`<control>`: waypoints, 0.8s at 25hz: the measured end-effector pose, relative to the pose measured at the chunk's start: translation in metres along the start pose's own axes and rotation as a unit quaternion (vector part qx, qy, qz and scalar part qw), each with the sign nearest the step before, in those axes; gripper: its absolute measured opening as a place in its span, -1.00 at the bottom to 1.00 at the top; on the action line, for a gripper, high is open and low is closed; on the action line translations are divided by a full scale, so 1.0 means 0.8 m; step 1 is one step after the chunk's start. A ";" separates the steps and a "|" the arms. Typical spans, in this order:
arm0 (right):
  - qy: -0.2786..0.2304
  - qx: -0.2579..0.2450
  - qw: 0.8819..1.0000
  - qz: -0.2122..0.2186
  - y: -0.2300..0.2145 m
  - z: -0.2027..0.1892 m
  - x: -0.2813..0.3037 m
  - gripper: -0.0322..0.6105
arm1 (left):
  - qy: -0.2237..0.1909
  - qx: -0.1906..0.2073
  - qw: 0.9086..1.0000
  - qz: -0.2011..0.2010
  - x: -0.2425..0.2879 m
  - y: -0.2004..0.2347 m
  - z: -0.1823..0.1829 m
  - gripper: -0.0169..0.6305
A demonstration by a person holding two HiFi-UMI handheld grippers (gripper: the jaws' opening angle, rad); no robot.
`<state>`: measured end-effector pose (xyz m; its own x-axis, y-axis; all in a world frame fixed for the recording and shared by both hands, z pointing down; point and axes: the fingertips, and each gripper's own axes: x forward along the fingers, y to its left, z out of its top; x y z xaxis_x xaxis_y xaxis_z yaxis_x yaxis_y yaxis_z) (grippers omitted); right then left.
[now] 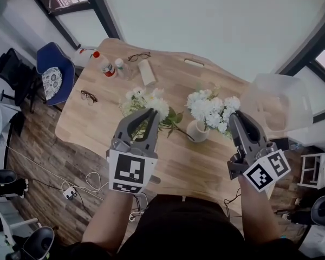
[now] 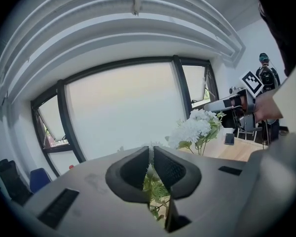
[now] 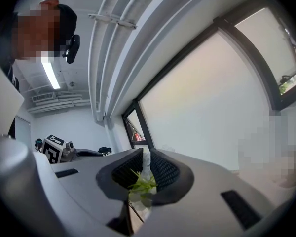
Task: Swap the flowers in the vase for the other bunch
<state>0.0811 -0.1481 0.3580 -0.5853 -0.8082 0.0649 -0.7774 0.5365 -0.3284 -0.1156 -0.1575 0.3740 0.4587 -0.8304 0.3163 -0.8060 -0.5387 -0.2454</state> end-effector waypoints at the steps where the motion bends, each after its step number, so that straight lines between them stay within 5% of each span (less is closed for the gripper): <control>1: 0.002 0.002 1.000 -0.002 -0.002 -0.005 0.001 -0.69 | 0.002 0.000 1.000 -0.002 0.002 -0.001 -0.002 -0.84; 20: 0.040 -0.003 0.999 -0.007 -0.021 -0.072 0.018 -0.69 | 0.026 -0.021 0.999 -0.003 0.022 0.005 -0.035 -0.85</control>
<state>0.0728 -0.1549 0.4184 -0.5914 -0.7934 0.1441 -0.7864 0.5278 -0.3211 -0.1213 -0.1704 0.4042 0.4444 -0.8182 0.3649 -0.8191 -0.5360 -0.2043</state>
